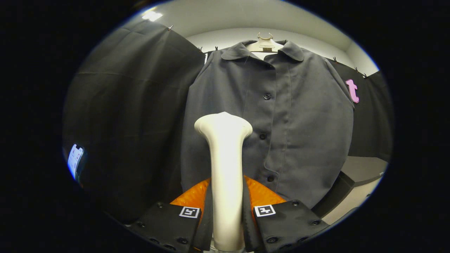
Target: Iron the clothes twice with a garment steamer, once on the left side and once on the right side.
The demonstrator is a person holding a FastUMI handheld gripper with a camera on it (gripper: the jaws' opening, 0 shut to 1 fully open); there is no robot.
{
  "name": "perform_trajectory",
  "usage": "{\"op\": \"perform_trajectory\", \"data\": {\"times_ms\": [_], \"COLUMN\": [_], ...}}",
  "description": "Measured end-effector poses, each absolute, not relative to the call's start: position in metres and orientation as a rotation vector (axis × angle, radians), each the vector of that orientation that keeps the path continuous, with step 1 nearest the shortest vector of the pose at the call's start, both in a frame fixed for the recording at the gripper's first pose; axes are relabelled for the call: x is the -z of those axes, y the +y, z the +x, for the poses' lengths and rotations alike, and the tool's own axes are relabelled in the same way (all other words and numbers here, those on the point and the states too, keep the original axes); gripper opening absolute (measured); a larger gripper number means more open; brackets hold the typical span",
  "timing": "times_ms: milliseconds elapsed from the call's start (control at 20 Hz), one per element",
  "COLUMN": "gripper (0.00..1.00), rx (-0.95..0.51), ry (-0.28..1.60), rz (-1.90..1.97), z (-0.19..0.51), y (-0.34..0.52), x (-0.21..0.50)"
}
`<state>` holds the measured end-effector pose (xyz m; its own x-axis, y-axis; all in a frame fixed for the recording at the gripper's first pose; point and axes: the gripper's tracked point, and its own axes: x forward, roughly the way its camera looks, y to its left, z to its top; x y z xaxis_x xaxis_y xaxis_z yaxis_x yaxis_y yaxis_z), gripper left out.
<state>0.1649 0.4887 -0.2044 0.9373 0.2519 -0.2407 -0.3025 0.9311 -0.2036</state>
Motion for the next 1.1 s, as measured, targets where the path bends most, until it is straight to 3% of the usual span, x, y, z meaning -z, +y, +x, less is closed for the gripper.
{"op": "perform_trajectory", "data": {"times_ms": [700, 1100], "gripper": [0.43, 0.43], "rx": [-0.284, -0.314], "ry": [0.288, 0.185], "rz": [-0.251, -0.197], "z": [0.146, 0.120], "y": [0.484, 0.490], "x": [0.238, 0.165]}}
